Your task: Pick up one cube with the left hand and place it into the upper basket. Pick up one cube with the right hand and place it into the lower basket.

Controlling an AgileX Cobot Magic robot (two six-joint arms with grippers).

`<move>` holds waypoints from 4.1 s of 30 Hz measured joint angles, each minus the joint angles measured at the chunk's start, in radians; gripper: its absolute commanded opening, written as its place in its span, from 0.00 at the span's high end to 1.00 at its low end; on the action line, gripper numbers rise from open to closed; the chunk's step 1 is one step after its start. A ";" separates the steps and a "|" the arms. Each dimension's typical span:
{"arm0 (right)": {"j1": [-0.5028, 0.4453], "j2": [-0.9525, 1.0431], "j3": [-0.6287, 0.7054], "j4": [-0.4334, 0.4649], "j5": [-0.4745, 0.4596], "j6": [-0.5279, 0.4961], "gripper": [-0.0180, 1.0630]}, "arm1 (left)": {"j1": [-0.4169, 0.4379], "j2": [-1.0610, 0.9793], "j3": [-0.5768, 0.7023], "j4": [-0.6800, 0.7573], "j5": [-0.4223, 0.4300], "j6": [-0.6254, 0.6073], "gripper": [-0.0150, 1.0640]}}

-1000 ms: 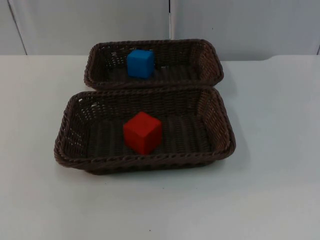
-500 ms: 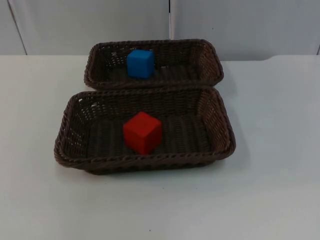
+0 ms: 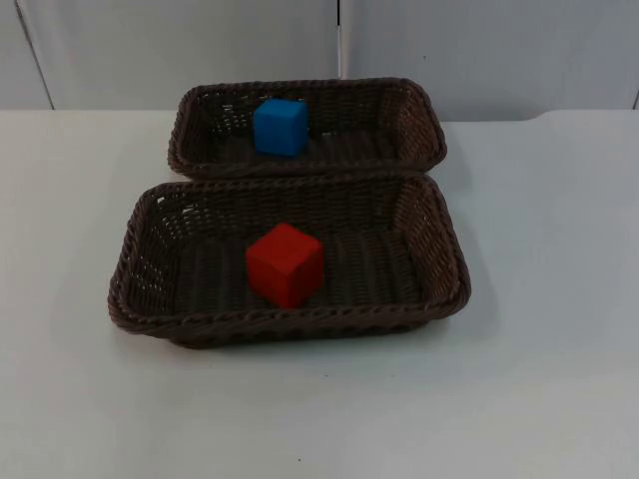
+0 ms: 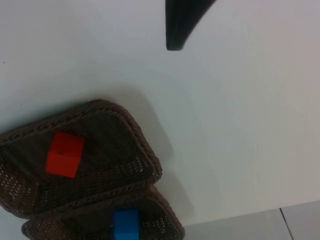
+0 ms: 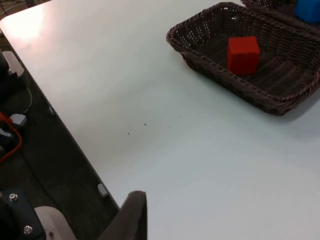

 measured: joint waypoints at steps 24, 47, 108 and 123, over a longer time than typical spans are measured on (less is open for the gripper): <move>0.000 0.000 0.000 -0.036 0.000 0.035 0.01 | 0.000 0.000 0.000 0.000 0.000 0.000 0.01; 0.000 0.000 0.000 -0.036 0.000 0.035 0.01 | 0.005 0.000 0.000 0.000 0.000 0.000 0.01; -0.352 0.000 0.000 -0.036 0.000 0.037 0.01 | 0.264 0.000 0.000 0.000 0.002 -0.002 0.01; -0.604 0.000 0.000 -0.036 0.000 0.037 0.01 | 0.264 0.000 0.000 0.000 0.002 -0.002 0.01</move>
